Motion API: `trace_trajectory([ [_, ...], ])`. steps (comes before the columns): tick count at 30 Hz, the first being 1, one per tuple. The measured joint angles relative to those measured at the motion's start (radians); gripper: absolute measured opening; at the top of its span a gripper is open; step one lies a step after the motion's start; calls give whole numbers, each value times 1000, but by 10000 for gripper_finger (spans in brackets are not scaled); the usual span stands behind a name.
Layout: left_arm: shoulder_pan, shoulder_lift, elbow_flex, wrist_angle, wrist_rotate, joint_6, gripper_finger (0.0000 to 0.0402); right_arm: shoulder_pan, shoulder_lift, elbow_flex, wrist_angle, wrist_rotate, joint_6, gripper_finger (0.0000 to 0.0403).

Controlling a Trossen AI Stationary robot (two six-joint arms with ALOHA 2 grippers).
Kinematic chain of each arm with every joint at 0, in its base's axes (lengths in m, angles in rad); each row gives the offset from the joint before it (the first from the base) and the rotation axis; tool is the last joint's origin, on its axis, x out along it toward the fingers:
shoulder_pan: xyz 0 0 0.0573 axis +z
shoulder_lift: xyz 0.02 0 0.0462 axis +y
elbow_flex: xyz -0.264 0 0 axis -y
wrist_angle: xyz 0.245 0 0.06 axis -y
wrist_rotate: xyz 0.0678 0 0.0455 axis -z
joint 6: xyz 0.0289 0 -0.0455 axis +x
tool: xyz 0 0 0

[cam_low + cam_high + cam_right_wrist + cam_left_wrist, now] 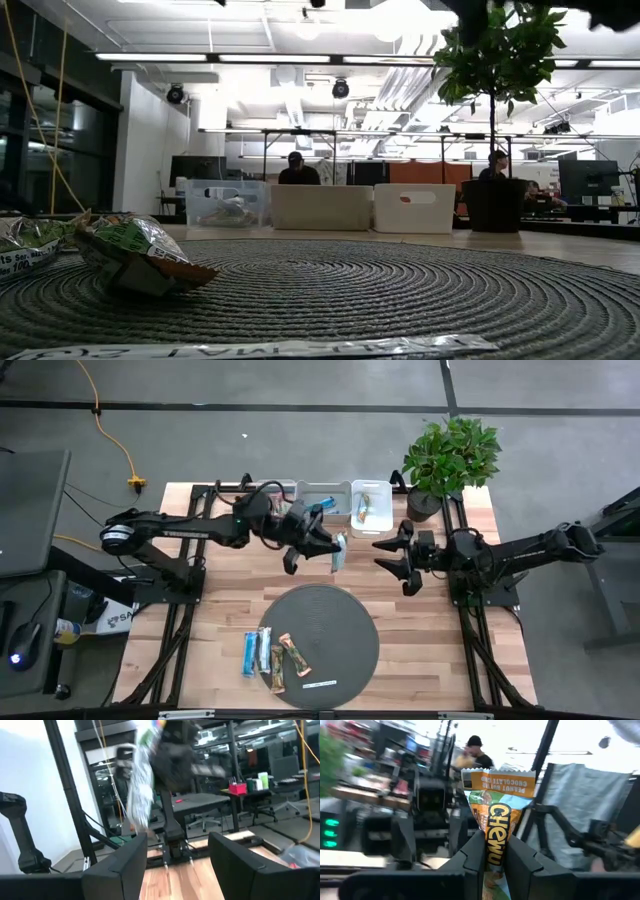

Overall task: Pick and place Granola Bars by type
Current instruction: Put the orange granola bar into the white bin

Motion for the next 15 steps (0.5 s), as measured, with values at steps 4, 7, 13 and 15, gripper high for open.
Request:
trace_trajectory([
  [4, 17, 48, 0, 96, 96, -75, 50, 0, 89, 105, -46, -21, -17, 195],
  [7, 16, 72, 0, 156, 111, -95, 50, -2, 151, 168, -96, -36, -17, 195],
  [13, 14, 75, 0, 155, 112, -94, 50, -2, 258, 252, -105, -115, 8, 195],
  [15, 14, 75, 0, 156, 114, -91, 50, -2, 283, 272, -106, -136, 18, 195],
])
